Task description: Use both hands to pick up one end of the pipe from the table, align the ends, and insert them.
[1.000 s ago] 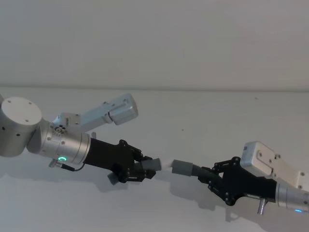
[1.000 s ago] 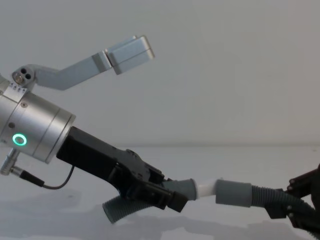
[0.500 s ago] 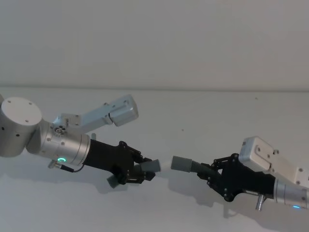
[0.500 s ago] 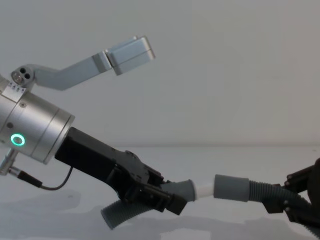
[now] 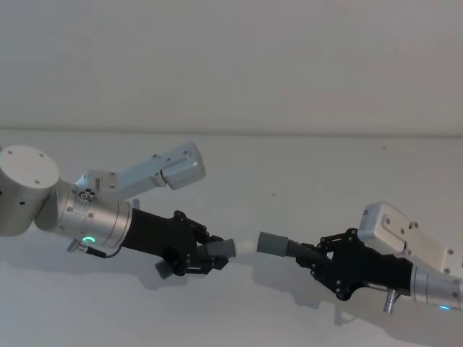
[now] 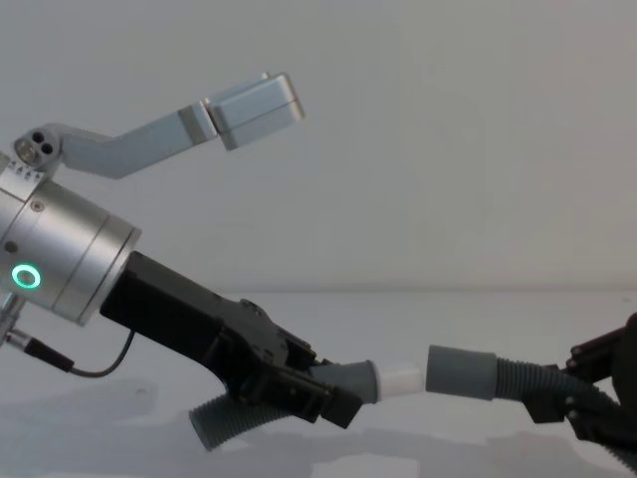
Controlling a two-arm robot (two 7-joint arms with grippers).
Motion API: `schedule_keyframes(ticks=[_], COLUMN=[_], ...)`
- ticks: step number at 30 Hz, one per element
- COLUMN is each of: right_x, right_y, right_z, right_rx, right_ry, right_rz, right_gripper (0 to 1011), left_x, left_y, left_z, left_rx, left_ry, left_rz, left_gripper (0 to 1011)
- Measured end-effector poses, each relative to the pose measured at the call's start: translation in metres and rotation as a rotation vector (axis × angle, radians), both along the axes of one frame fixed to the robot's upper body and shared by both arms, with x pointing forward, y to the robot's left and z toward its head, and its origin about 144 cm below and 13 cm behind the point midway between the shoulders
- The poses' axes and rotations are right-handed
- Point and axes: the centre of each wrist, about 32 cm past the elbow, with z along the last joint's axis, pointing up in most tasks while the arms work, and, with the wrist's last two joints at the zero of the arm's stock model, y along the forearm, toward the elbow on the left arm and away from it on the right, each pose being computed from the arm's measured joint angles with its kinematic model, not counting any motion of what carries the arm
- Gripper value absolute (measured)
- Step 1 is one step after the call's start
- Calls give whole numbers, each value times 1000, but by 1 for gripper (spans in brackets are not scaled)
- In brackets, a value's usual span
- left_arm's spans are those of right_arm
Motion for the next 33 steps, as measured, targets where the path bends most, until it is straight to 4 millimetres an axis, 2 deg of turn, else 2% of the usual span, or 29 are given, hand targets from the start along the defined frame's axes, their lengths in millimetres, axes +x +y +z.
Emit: schedule_keyframes(ticks=[20,33], right_x=[-4,-5], right_y=[-4,-2], right_z=[3,3], right_rx=[-6,1], right_ry=[15,18], right_rz=[47,16], right_gripper=[145,145], left_x=[-4,-8], left_y=[-2,-3], left_z=[1,2], left_rx=[4,0], left_ry=[-7,-6], left_rz=[6,-2], left_gripper=[372,372])
